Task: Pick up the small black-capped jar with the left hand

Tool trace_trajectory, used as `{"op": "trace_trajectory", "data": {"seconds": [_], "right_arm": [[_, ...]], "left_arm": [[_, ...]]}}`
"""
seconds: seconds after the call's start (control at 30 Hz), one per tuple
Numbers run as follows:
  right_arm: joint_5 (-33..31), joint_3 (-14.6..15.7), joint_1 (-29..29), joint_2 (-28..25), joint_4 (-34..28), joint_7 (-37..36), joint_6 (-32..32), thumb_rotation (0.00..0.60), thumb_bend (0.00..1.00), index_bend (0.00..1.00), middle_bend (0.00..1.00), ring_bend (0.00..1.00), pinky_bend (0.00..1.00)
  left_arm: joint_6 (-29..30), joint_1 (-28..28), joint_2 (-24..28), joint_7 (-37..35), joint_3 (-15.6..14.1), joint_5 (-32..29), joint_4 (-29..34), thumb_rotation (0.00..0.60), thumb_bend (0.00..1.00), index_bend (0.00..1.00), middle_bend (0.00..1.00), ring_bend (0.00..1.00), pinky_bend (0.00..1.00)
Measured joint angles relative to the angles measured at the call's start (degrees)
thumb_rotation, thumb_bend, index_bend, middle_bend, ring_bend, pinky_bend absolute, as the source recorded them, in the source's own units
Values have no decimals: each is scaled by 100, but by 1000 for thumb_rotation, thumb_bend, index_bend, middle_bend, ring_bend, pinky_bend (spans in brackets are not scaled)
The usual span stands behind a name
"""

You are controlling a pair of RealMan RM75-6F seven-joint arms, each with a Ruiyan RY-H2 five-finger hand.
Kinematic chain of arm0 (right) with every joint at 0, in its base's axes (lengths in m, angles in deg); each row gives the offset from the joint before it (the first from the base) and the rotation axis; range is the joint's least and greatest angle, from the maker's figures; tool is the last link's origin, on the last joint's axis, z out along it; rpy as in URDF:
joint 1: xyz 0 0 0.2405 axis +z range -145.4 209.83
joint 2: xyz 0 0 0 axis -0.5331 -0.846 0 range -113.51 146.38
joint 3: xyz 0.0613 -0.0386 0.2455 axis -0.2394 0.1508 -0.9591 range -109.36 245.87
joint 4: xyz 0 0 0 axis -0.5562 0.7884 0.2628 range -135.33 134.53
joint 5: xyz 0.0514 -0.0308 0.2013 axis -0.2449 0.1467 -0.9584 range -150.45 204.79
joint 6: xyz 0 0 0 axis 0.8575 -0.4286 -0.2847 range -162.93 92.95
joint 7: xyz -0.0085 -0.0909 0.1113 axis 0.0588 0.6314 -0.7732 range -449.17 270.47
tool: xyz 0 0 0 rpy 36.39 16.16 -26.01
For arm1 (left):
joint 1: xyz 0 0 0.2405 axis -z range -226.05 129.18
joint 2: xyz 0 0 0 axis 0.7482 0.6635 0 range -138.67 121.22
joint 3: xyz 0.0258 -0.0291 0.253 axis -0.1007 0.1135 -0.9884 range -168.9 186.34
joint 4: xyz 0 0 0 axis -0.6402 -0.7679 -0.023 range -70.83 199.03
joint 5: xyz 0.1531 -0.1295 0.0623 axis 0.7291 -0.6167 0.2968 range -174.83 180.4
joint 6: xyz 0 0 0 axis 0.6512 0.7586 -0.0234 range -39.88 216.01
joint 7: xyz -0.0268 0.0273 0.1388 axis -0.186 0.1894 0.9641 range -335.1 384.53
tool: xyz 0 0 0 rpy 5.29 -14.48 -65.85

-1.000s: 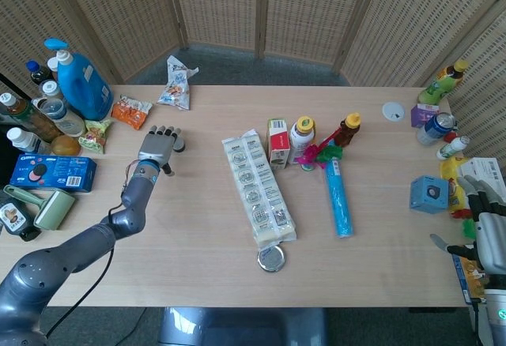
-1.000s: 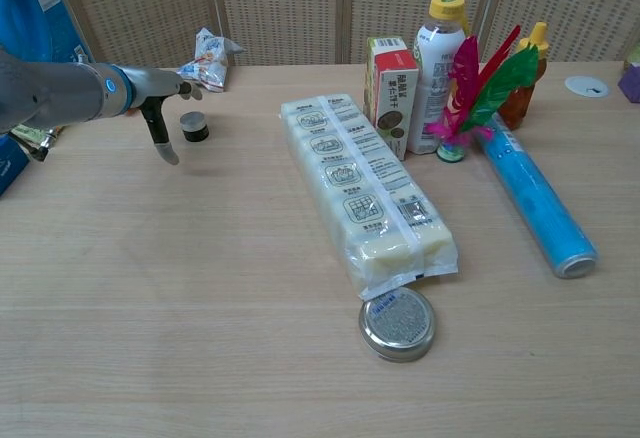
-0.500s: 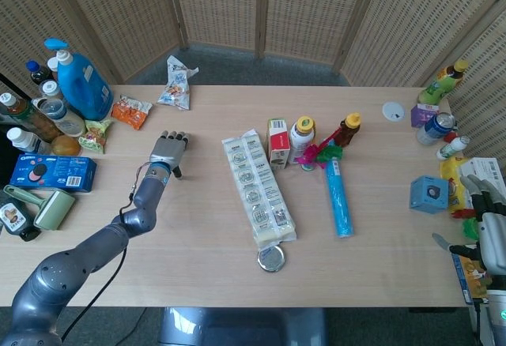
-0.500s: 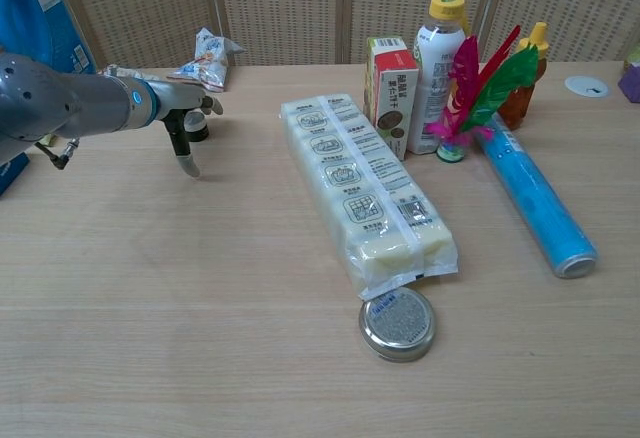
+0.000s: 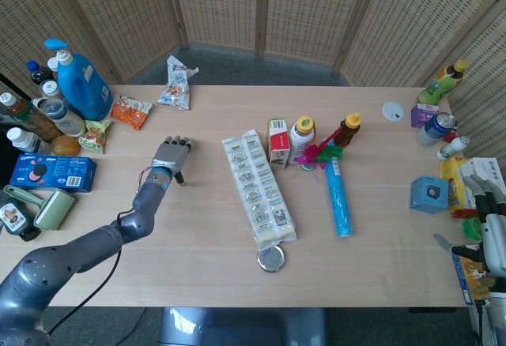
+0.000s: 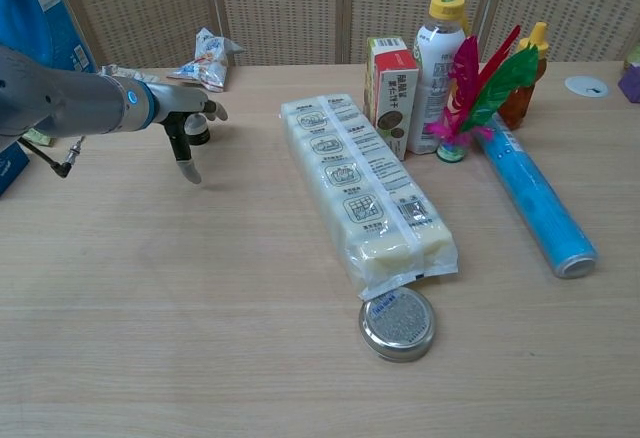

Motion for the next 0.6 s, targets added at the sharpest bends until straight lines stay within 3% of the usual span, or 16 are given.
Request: {"op": "trace_trajectory", "data": {"seconds": [0.47,0.6], "right_arm": [[62,4,-21,-28,-24,-51,-40,600,0,0,0,0,0],[76,8,-24,-30,-32,-43,-48,600,0,0,0,0,0]], "left_arm": [[316,-65,604,99,-421,-603,977,600,0,83,0,0,166],[307,-86,787,14,-467,-660,1251,600,0,84,0,0,249]]}}
